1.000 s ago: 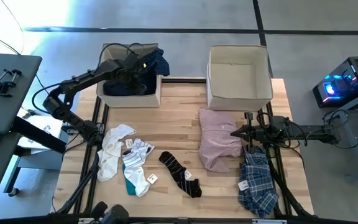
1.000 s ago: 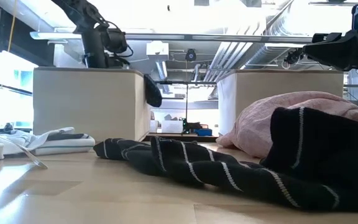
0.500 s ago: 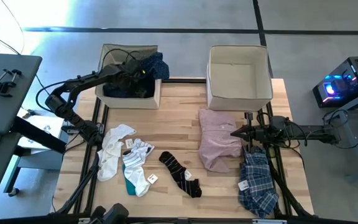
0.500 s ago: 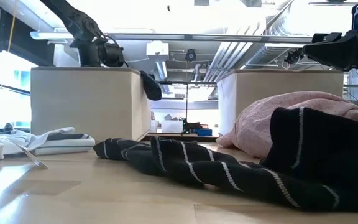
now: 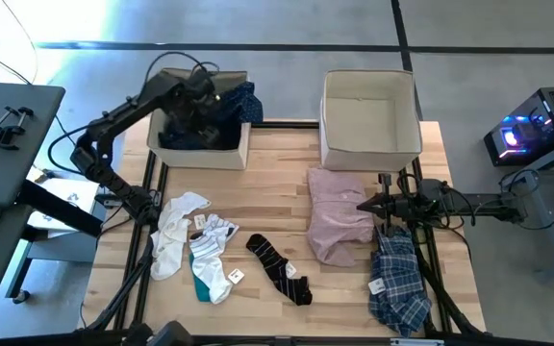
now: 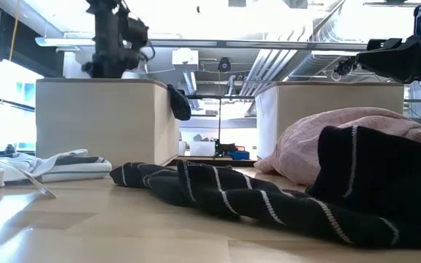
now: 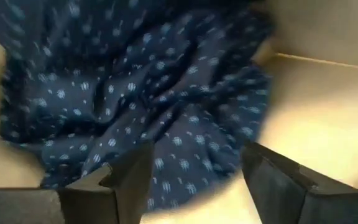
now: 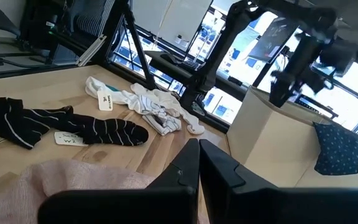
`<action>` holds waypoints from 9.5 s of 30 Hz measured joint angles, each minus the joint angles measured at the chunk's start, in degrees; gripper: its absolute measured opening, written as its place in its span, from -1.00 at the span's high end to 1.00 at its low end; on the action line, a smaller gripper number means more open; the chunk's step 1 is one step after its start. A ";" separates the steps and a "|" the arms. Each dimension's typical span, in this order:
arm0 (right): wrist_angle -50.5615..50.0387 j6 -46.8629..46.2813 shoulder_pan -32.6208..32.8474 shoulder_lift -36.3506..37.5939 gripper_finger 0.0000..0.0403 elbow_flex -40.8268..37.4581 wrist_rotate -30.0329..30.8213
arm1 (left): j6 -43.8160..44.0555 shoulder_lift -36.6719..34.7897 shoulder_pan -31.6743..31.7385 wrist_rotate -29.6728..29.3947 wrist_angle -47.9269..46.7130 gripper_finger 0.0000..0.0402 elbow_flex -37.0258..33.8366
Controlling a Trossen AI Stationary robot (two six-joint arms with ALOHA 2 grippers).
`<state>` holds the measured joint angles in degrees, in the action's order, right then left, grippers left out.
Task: Sort clothes
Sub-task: Put the dark blue polo shirt into the left laundry organizer, then put the pink polo shirt into the right laundry organizer
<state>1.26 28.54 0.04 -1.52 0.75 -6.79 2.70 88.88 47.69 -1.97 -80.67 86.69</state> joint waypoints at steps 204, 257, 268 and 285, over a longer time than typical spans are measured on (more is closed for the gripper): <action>-49.84 -33.70 -0.07 -100.94 -0.10 60.26 10.81 | 21.23 -16.59 -54.26 -4.19 74.52 0.33 -26.17; -9.77 -44.45 2.70 -55.74 0.99 63.04 23.35 | 21.23 -16.68 -54.09 -5.16 75.02 0.33 -26.17; -13.17 -23.87 1.63 -60.65 0.99 87.16 30.22 | 21.14 -16.72 -53.85 -6.35 76.68 0.33 -26.17; -48.99 -22.36 -18.54 -74.54 0.99 122.30 40.79 | 21.11 -16.72 -53.32 -6.37 77.16 0.33 -26.17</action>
<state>-47.73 6.18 -18.50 -76.06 123.05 34.00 23.81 72.16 -5.63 -8.33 -3.51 60.51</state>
